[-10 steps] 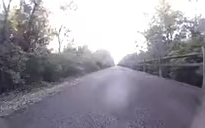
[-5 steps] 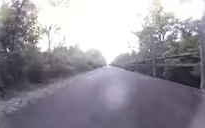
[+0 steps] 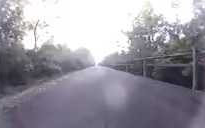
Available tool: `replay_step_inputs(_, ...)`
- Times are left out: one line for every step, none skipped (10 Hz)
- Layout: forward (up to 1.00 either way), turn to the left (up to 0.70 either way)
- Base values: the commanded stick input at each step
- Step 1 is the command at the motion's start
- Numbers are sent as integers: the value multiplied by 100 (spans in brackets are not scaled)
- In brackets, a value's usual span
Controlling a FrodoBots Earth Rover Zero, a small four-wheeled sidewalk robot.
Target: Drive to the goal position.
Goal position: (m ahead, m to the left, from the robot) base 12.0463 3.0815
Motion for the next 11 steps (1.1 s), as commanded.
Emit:
replay_step_inputs(100,0)
replay_step_inputs(100,0)
replay_step_inputs(100,0)
replay_step_inputs(100,0)
replay_step_inputs(100,0)
replay_step_inputs(100,0)
replay_step_inputs(100,0)
replay_step_inputs(100,0)
replay_step_inputs(100,0)
replay_step_inputs(100,0)
replay_step_inputs(100,0)
